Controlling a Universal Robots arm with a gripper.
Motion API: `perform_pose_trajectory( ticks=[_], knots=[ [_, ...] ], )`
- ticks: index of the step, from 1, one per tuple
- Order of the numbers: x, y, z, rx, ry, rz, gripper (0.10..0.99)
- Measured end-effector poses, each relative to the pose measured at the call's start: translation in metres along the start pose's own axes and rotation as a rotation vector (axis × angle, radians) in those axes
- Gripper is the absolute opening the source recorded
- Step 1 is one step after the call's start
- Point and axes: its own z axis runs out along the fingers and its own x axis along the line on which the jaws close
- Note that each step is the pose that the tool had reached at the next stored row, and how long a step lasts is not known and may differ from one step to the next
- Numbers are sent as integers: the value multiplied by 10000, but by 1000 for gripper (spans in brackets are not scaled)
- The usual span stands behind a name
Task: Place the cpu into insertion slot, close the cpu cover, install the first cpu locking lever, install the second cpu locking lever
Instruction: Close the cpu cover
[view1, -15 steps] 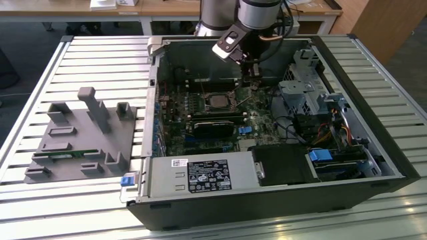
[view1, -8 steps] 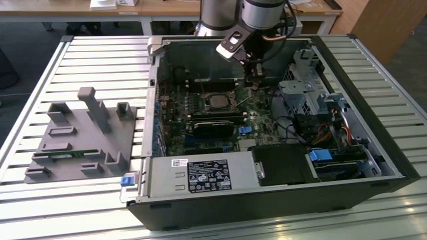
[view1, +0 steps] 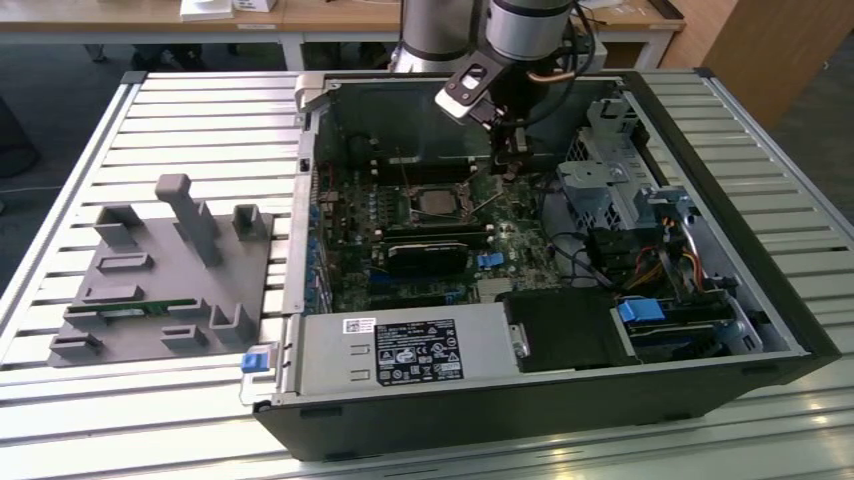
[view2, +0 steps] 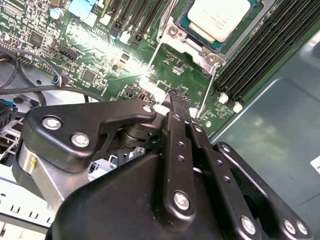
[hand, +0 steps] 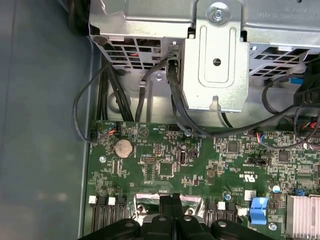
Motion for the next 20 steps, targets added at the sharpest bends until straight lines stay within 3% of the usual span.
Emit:
perform_pose_trajectory(
  ticks=[10,20],
  knots=[
    [0,16,6,0,1,0,106],
    [0,87,13,3,0,0,106]
  ],
)
